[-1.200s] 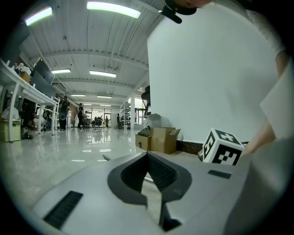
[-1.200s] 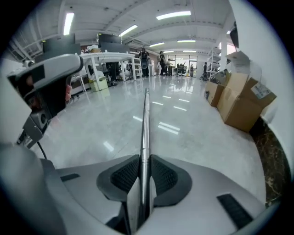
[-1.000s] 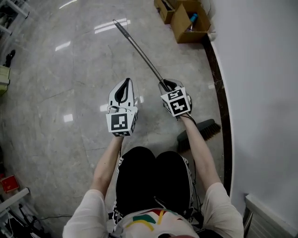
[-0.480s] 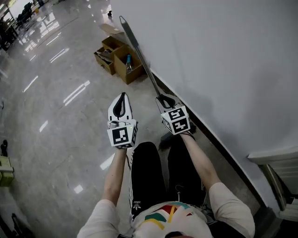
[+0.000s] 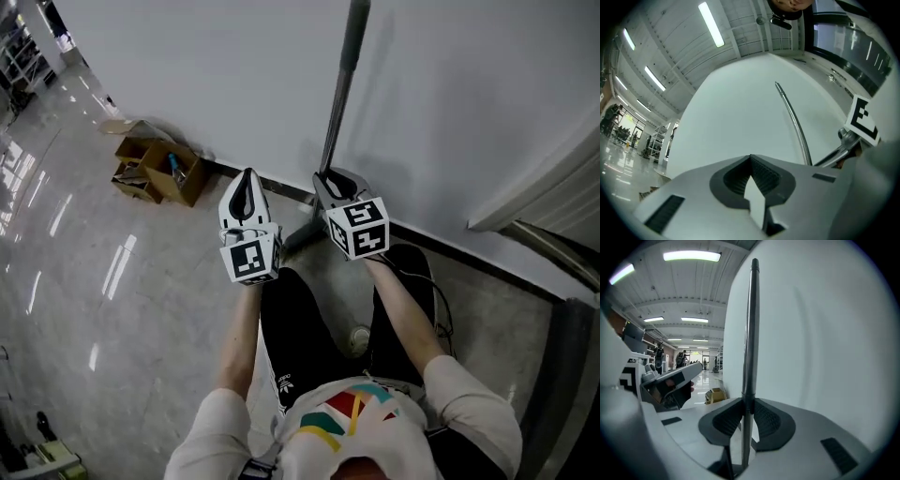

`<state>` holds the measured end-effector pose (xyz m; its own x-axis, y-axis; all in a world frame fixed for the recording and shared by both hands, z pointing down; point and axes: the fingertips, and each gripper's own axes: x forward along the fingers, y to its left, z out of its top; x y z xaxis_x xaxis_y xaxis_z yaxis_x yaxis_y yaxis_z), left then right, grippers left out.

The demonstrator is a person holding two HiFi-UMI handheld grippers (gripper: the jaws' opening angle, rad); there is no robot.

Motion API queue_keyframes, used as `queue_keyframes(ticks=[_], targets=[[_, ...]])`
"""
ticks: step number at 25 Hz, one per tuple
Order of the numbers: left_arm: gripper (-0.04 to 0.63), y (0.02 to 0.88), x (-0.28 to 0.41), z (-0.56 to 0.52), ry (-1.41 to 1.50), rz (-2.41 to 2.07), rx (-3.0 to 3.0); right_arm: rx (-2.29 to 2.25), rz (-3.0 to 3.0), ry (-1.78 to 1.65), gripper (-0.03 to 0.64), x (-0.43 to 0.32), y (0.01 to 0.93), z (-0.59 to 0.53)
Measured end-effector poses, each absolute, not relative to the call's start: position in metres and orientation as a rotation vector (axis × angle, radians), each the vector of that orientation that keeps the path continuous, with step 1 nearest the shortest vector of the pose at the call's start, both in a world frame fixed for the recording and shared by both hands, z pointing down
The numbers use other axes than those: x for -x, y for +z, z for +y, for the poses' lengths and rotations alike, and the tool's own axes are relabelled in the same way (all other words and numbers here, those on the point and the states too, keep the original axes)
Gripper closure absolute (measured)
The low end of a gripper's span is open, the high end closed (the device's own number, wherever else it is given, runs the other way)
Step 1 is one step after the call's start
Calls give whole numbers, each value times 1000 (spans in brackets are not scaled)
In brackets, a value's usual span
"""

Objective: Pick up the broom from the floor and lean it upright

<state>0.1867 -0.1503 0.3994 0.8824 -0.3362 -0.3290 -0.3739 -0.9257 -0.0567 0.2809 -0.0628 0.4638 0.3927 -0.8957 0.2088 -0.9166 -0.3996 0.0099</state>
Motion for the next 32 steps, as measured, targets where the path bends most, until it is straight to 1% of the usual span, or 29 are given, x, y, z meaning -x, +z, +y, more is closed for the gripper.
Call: queue_keyframes(ticks=[7,10,14,19,26,32], targets=[[551,383,-209,-118,514,409,2926,-2634,-1517,315,531,-266,458,-15],[551,382,-206,-116,542,403,2933,-2656,-1471,294,531,-256,437,-10],[551,396,-196,-125,501,431,2952,-2678,-1463,300,532,-246,412,-9],[551,416,-189,-130,431,468,2978,-2663,-1406,489,532,-263,459,-19],[551,434,-184,-127,380,483,2968,-2647,-1255,419,532,-299,493,-67],[551,439,-173,-123,345,490,2960,-2702,-1236,464,531,-328,499,-95]])
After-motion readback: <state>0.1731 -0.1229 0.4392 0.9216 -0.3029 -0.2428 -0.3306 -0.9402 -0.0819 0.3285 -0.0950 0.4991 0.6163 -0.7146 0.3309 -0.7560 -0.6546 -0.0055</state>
